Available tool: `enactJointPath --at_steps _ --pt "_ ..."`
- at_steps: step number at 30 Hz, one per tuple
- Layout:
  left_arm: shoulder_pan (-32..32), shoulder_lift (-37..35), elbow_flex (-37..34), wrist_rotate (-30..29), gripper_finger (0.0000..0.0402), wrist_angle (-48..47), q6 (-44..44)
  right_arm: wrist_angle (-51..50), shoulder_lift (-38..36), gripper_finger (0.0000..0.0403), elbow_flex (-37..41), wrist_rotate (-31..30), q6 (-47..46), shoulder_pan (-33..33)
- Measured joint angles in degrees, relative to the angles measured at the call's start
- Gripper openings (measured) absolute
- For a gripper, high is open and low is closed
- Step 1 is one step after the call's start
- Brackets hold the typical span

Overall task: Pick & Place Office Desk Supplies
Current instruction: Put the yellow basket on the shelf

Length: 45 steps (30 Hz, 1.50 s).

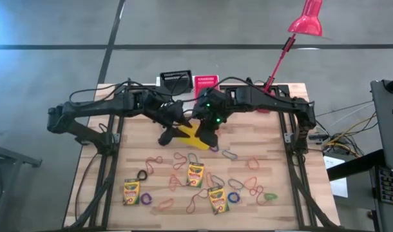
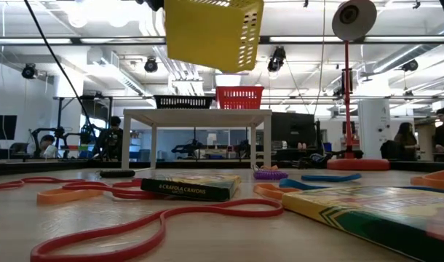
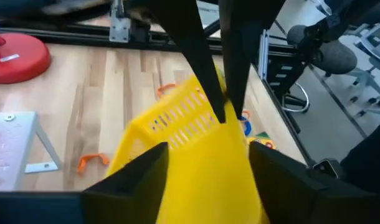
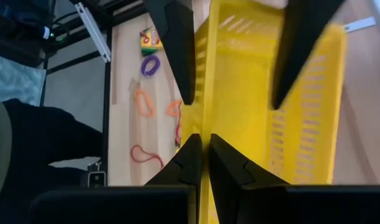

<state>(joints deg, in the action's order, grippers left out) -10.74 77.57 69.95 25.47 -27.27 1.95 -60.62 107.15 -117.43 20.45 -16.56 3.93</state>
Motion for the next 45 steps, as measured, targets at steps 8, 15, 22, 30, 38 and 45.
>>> enactJointPath --at_steps 8,15,22,30,38,45 --pt "0.0 0.53 -0.13 5.26 0.0072 -0.48 0.92 1.34 -0.04 0.0013 0.22 -0.03 0.58 -0.03" --pt "0.05 0.18 -0.15 5.98 0.0011 -1.15 1.08 3.75 -0.06 0.0039 -0.32 0.67 1.16 -0.03" --pt "0.72 -3.39 0.04 4.71 0.0009 -6.92 1.04 5.15 -2.19 0.0126 -5.4 0.87 4.48 0.15" --pt "0.42 -8.35 4.72 -10.51 0.0008 -24.04 5.7 4.82 -8.63 0.0153 -8.73 -10.92 7.48 -0.43" --pt "-2.51 -5.76 0.56 -22.48 0.0012 -23.65 16.08 3.78 -13.02 0.0135 -7.96 -22.12 8.1 -1.89" --pt "-4.31 -6.02 -5.47 -30.86 0.0013 -17.48 16.1 3.44 -13.9 0.0121 -7.8 -22.17 7.32 -3.19"
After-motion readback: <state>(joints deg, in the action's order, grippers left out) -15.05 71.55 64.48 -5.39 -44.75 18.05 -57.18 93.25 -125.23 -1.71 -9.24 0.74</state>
